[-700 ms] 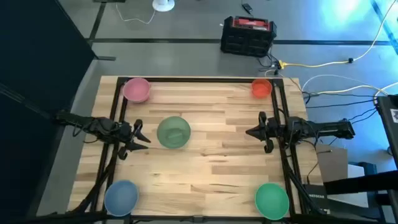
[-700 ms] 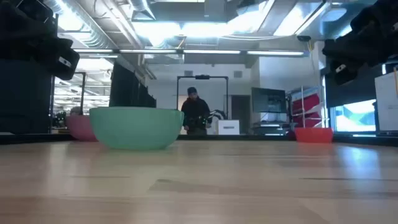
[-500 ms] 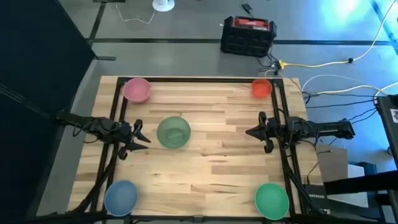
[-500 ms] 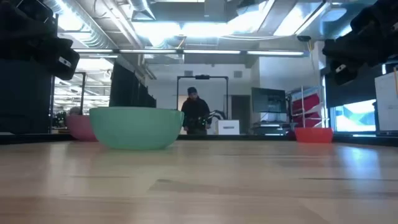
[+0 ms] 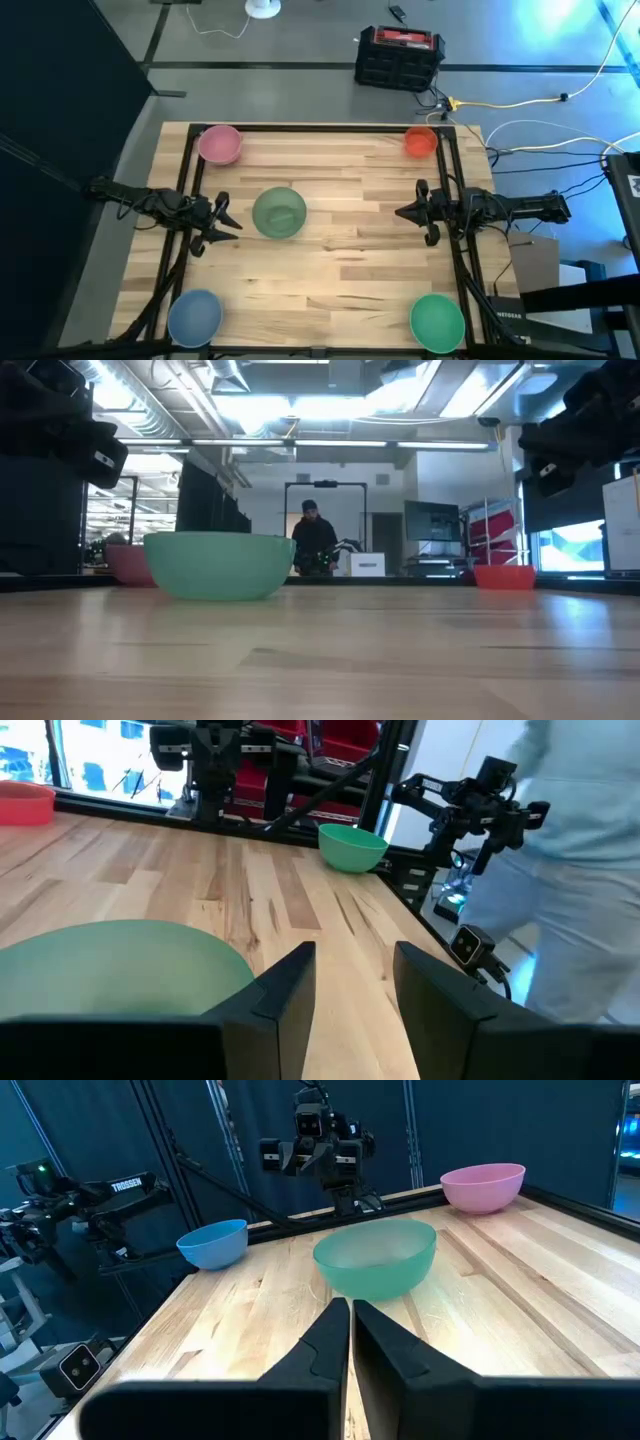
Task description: Nest bowls inside each other
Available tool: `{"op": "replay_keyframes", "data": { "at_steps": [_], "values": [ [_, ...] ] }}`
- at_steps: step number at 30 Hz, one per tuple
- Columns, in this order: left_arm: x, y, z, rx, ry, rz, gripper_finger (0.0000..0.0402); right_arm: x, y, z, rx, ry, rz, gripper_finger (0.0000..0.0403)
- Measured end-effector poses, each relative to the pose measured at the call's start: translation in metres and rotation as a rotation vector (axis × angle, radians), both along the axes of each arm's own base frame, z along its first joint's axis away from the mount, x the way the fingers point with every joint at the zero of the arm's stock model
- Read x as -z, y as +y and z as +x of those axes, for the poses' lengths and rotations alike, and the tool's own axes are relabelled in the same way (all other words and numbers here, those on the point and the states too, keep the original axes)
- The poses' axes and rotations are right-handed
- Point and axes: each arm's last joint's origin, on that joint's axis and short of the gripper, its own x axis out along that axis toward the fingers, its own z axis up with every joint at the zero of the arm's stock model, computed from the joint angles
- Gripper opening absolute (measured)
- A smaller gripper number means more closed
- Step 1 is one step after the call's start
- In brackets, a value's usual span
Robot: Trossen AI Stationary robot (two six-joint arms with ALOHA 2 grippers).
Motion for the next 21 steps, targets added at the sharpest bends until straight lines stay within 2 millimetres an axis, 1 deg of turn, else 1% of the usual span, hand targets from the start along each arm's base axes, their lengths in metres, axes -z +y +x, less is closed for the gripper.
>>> {"op": "replay_keyframes", "data": {
  "at_steps": [12, 21],
  "values": [
    [0.0, 0.0, 0.0, 0.0, 0.0, 0.0, 0.012, 0.0, 0.0, 0.0, 0.001, -0.002, -0.001, 0.0001],
    [-0.013, 0.003, 0.001, -0.061, -0.084, -0.244, 0.012, -0.005, -0.001, 0.0, 0.045, -0.041, 0.166, 0.0001]
  ]
}}
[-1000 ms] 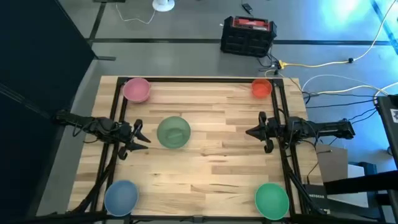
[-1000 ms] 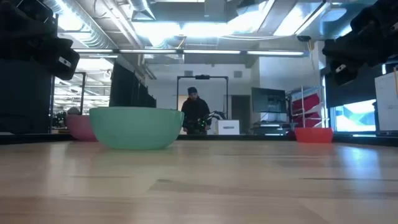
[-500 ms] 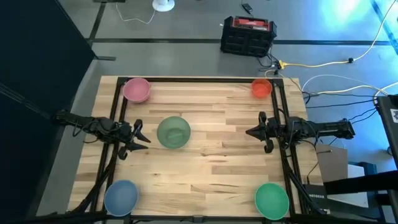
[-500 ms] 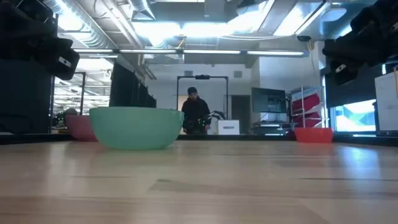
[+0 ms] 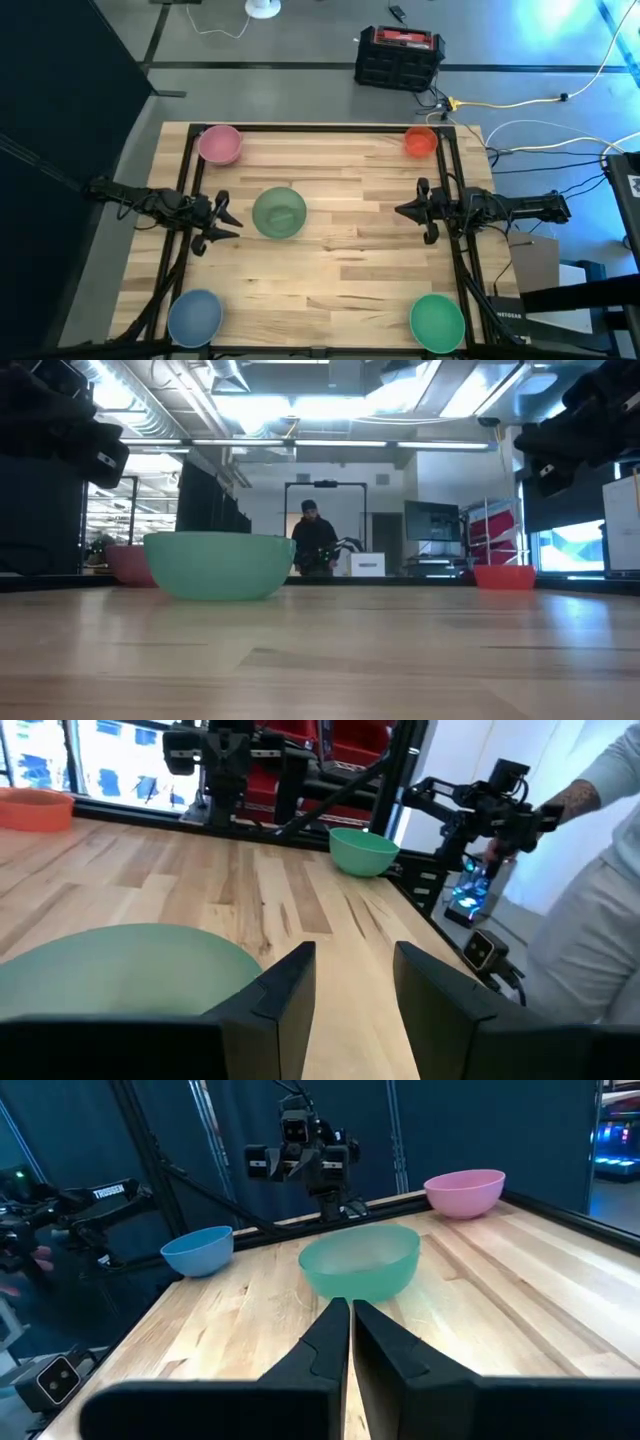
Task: Nest bowls inside each other
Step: Stack the green bowl on top of the light green bowl
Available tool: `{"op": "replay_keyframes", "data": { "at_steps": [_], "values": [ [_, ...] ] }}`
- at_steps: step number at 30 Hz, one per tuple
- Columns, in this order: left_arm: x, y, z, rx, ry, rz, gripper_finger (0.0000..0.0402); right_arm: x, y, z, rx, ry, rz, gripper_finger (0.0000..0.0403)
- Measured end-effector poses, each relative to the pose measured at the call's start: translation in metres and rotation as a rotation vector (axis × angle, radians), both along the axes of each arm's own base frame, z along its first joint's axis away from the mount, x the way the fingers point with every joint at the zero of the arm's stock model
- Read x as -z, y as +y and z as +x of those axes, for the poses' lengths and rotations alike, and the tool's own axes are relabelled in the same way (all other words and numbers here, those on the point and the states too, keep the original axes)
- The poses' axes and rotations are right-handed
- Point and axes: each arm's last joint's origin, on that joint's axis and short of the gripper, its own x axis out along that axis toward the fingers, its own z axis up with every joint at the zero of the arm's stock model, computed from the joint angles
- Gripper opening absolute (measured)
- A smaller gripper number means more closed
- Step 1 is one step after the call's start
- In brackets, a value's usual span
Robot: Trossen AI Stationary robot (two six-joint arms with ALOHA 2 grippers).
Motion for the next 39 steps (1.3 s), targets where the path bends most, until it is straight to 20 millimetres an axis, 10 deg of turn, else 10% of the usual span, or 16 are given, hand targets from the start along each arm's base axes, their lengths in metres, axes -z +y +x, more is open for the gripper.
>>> {"op": "replay_keyframes", "data": {
  "at_steps": [21, 39],
  "values": [
    [-0.04, 0.009, -0.009, -0.008, -0.339, -0.605, 0.012, -0.028, -0.004, -0.003, 0.068, -0.282, 0.409, 0.0001],
    [-0.052, 0.015, -0.017, -0.094, -0.509, -0.625, 0.012, -0.154, -0.005, 0.065, 0.405, -0.238, 0.115, 0.011]
  ]
}}
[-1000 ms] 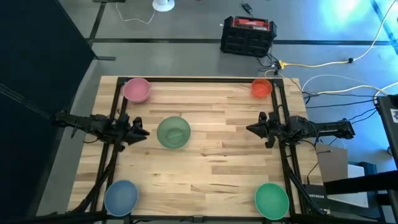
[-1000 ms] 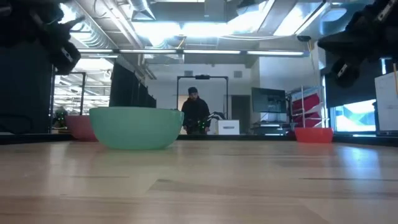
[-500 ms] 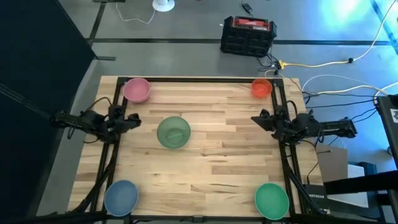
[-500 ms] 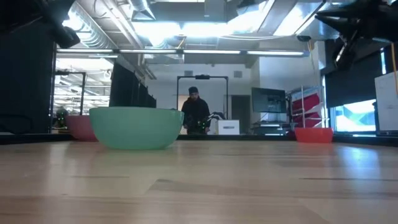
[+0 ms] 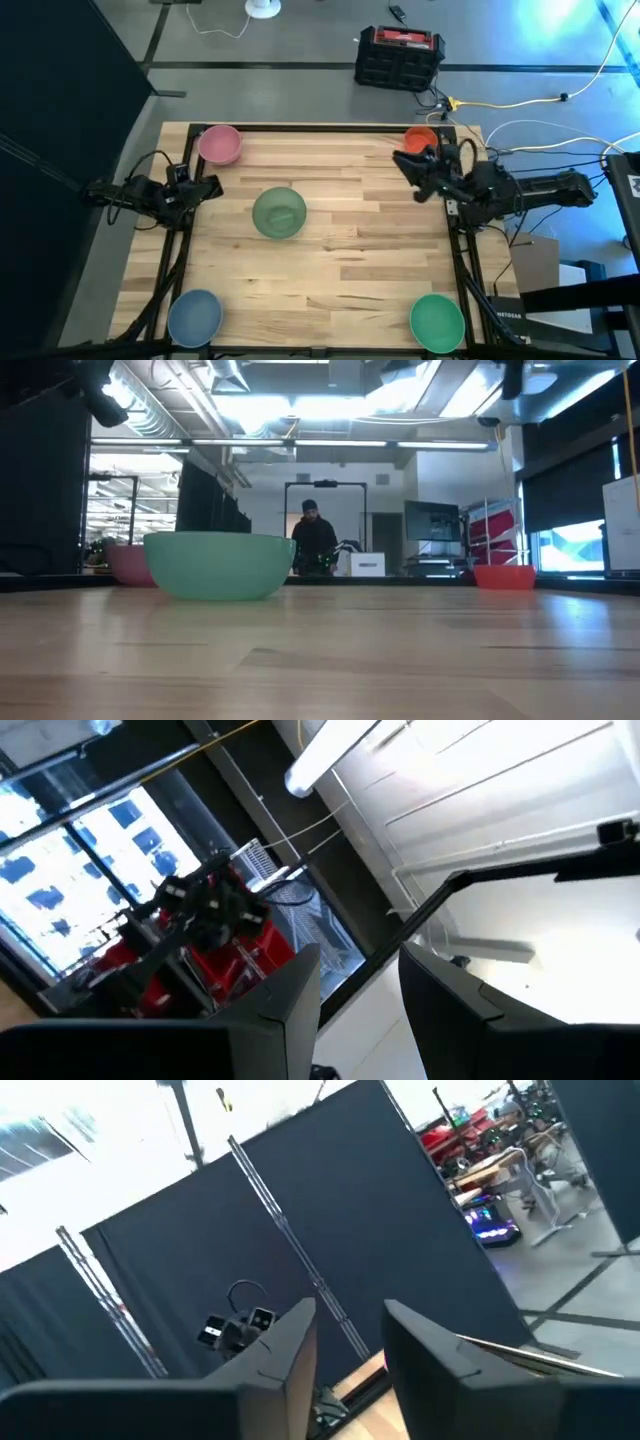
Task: Nest bowls inside each other
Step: Stack the green bowl on top of the light green bowl
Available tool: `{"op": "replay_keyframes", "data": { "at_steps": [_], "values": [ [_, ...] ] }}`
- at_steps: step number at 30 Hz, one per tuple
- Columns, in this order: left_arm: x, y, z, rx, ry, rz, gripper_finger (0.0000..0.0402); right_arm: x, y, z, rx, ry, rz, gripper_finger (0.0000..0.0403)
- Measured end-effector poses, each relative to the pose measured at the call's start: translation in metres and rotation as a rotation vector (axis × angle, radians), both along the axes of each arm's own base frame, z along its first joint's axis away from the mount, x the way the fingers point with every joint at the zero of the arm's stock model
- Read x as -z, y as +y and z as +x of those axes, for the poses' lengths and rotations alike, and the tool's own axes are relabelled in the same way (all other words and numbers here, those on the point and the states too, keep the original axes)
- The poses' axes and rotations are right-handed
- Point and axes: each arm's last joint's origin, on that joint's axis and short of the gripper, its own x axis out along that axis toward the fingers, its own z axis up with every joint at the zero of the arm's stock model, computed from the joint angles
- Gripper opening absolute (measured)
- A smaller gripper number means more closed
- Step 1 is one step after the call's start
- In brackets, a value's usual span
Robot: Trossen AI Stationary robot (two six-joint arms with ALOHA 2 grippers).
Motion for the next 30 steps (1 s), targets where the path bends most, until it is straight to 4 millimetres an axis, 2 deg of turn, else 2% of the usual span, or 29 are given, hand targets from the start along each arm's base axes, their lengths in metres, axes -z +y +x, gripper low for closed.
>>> {"op": "replay_keyframes", "data": {
  "at_steps": [7, 12, 15, 22, 30],
  "values": [
    [0.0, 0.0, 0.0, 0.037, -0.001, -0.053, 0.012, -0.029, 0.001, 0.041, 0.03, 0.055, -0.076, 0.015],
    [0.001, 0.0, 0.0, 0.049, -0.001, -0.067, 0.012, -0.041, -0.005, 0.061, 0.018, 0.069, -0.109, 0.0165],
    [0.001, 0.0, 0.001, 0.05, 0.009, -0.057, 0.012, -0.047, 0.001, 0.068, -0.069, 0.178, -0.082, 0.0165],
    [0.003, -0.001, 0.002, 0.053, 0.033, -0.032, 0.0121, -0.058, 0.019, 0.074, -0.273, 0.481, 0.024, 0.0165],
    [0.004, -0.002, 0.004, 0.053, 0.065, -0.002, 0.0125, -0.072, 0.038, 0.061, -0.451, 0.862, 0.19, 0.0166]
  ]
}}
